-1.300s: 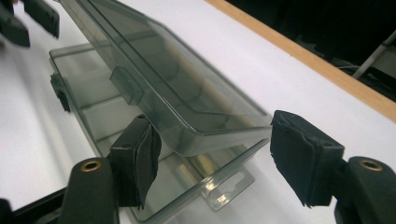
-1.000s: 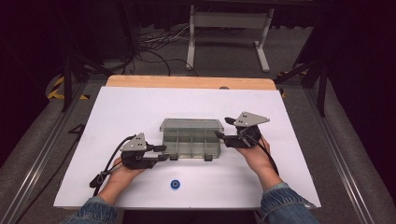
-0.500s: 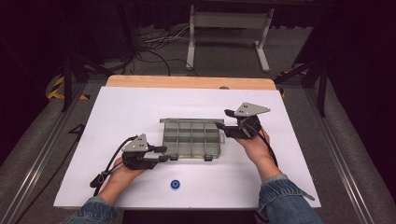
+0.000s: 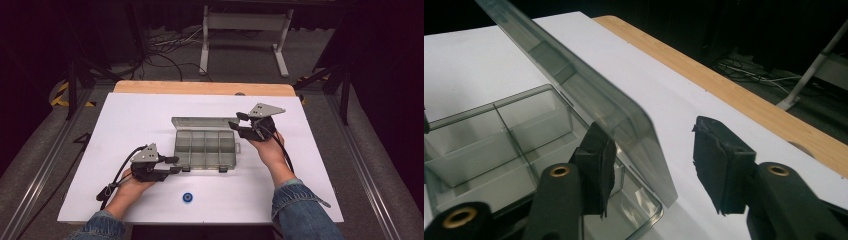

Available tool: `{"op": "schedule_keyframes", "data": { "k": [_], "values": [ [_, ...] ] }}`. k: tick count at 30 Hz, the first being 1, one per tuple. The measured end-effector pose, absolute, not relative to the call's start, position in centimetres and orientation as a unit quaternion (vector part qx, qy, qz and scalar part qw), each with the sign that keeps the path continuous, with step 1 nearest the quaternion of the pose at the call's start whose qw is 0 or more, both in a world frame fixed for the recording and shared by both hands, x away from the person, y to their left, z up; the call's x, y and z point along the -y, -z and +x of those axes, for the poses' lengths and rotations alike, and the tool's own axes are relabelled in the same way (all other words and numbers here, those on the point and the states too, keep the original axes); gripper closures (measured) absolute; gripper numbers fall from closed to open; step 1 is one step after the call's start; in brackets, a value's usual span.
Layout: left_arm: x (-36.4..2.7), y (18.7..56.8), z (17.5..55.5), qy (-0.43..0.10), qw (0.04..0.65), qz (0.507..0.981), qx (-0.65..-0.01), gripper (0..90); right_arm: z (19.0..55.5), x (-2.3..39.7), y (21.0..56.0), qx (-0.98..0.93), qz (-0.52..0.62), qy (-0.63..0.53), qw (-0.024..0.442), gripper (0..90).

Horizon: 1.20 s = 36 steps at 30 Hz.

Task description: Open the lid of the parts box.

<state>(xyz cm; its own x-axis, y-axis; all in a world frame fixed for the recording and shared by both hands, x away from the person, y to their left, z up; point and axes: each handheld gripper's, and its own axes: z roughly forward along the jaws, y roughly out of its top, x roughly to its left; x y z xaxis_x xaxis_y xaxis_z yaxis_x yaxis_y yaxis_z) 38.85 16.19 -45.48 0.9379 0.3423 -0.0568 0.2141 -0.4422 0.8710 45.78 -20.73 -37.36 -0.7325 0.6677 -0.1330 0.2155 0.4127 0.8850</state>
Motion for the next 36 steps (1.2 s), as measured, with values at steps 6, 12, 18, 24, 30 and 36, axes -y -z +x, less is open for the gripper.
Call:
{"op": "schedule_keyframes", "data": {
  "k": [6,12,18,24,30,36],
  "values": [
    [-16.2,45.5,38.9,-0.063,0.502,0.847,-0.164,59.2,46.7,20.5,37.6,-0.8,0.283,-0.47,0.243,57.0],
    [-16.2,45.5,38.9,-0.063,0.502,0.847,-0.163,59.1,47.5,20.2,37.8,-0.8,0.288,-0.466,0.245,58.7],
    [-16.2,45.5,38.9,-0.062,0.501,0.848,-0.16,58.8,48.4,19.8,38.2,-0.801,0.301,-0.453,0.251,60.6],
    [-16.2,45.4,38.8,-0.066,0.499,0.849,-0.161,58.8,49.0,19.7,38.6,-0.802,0.307,-0.444,0.256,62.3],
    [-16.2,45.4,38.8,-0.066,0.498,0.849,-0.161,58.9,49.7,19.6,39.2,-0.805,0.314,-0.431,0.258,63.0],
    [-16.2,45.4,38.7,-0.065,0.499,0.849,-0.161,58.9,50.2,19.5,39.8,-0.808,0.318,-0.422,0.26,63.8]
  ]
}}
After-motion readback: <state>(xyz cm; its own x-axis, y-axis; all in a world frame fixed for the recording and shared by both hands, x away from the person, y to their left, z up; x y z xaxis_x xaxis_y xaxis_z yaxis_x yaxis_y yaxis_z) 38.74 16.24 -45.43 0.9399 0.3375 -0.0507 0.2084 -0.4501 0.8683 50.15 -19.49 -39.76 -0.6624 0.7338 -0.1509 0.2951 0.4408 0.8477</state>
